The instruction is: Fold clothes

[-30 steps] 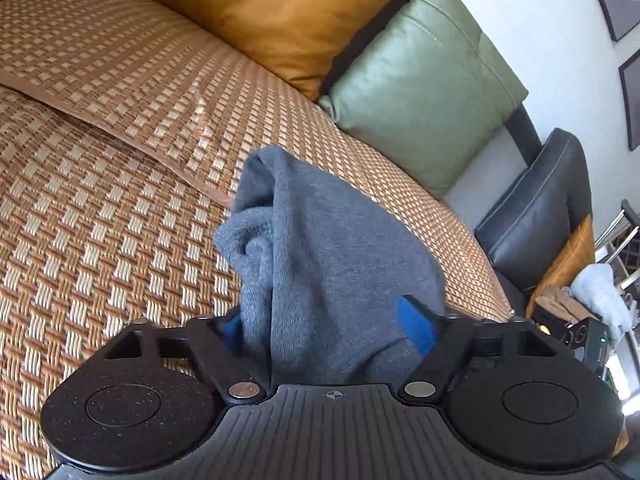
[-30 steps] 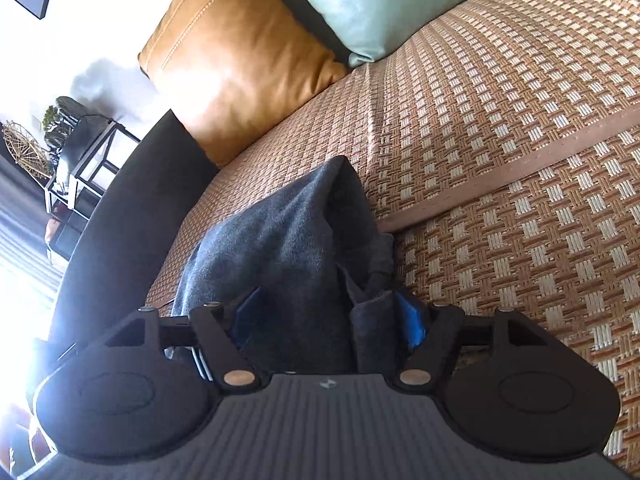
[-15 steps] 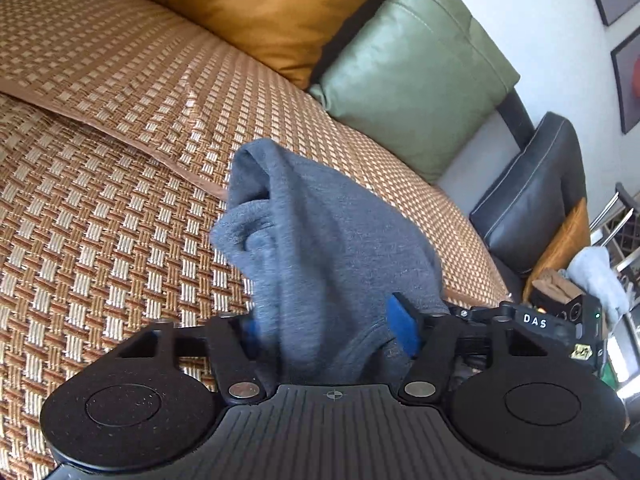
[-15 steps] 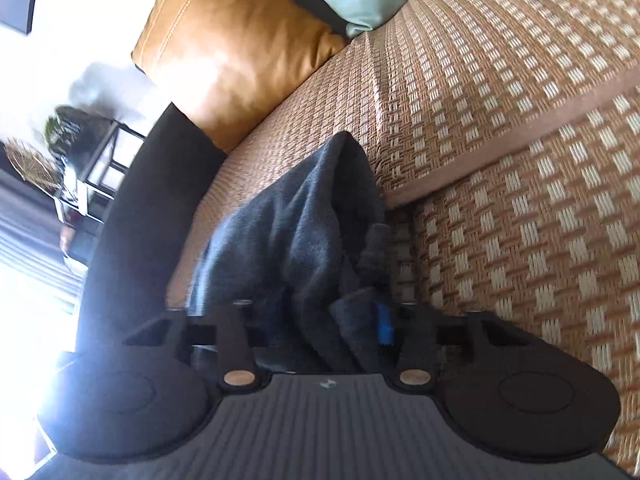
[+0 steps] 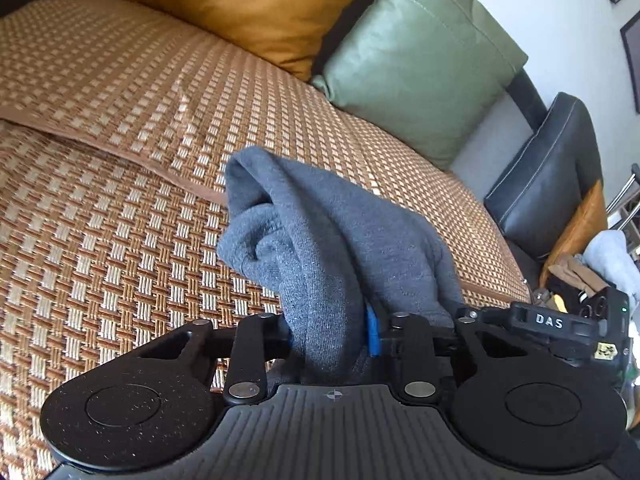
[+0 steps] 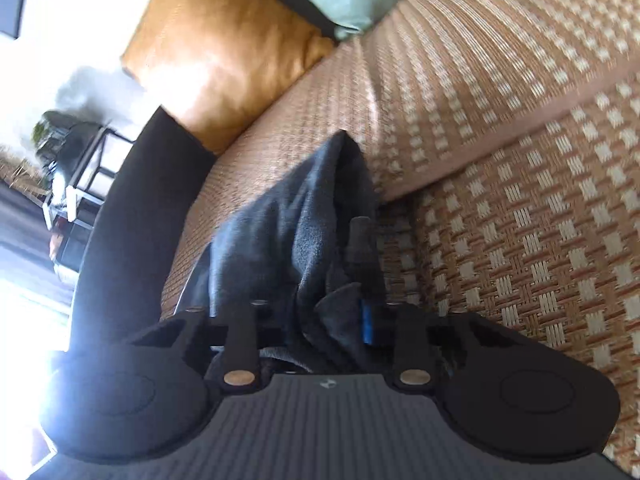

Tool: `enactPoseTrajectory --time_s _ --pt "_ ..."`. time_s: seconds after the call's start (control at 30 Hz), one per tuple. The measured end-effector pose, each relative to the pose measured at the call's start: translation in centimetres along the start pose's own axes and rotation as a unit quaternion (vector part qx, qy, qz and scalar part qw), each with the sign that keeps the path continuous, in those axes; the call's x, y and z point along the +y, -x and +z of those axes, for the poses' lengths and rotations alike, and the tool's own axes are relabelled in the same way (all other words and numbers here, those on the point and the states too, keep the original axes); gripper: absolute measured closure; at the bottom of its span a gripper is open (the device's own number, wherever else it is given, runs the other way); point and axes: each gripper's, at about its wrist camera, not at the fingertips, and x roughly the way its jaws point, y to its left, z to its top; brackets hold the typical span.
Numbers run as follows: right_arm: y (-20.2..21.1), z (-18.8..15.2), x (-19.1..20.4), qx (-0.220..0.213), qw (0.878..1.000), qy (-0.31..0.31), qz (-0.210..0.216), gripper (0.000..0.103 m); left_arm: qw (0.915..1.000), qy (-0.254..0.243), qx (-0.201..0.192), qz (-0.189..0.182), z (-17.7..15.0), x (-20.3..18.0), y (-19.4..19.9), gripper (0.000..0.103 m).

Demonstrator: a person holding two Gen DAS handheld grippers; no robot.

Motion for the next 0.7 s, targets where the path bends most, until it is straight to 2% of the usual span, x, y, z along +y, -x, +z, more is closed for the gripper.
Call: enactPoseTrajectory --time_s 0.1,0.23,0.37,0.53,0.7 --pt "1.0 0.1 0.7 -0.005 1.0 0.007 0.011 0.075 0.9996 -0.025 -0.006 0.006 0.5 -2.4 1.0 0.077" --pt "4.7 2.2 1.4 -0.045 0.998 0.029 0.039 0.076 0.9974 -0.066 -0.029 -0.009 2.6 -7.4 1.6 0.077" --pt "9.5 6.7 1.5 -0.092 0.993 0.066 0.039 0.076 0.9934 -0.098 -0.045 -0.041 6.0 -13.4 -0.3 0.077" --pt "13.8 14.5 0.4 -0.14 0.983 0.116 -0.011 0.076 0.9876 -0.128 -0.058 -0.069 10.1 -20.9 -6.9 0.078" --pt "15.1 22.6 -3.5 -0.166 0.974 0.138 -0.072 0.076 0.987 -0.122 -0.06 -0.087 13.4 -25.6 -16.8 0.078"
